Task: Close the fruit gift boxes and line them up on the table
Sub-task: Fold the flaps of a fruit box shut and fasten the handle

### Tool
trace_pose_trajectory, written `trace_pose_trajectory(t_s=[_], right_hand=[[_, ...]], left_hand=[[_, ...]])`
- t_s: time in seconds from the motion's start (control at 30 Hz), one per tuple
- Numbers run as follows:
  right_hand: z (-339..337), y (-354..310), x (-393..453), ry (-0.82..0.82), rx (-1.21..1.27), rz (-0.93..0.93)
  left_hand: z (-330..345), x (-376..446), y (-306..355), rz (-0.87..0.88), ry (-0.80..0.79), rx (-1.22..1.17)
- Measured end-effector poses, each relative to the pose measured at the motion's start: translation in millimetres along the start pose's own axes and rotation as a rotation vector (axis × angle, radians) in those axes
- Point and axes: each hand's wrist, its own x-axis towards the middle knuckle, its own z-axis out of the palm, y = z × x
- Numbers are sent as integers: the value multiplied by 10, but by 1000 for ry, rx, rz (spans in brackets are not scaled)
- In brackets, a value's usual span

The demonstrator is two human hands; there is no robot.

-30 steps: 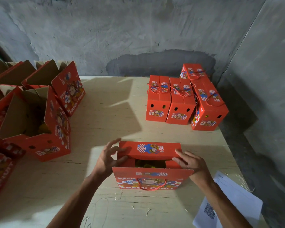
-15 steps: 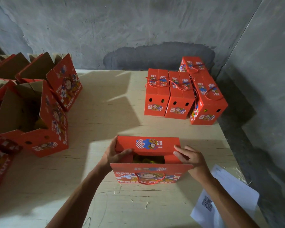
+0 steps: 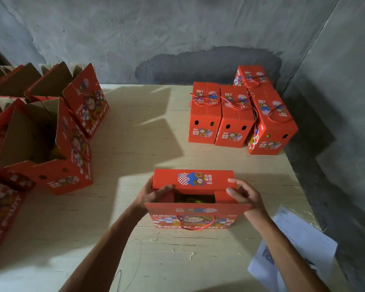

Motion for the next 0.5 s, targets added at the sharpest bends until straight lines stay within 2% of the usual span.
trace_pose_trajectory(t_s=[0.3, 0.5], right_hand=[[37, -38, 26, 27, 59, 87], [29, -35, 70, -31, 97, 94]], left_hand=[[-87, -4, 31, -108, -78, 9], [-39, -14, 71, -79, -58, 2]])
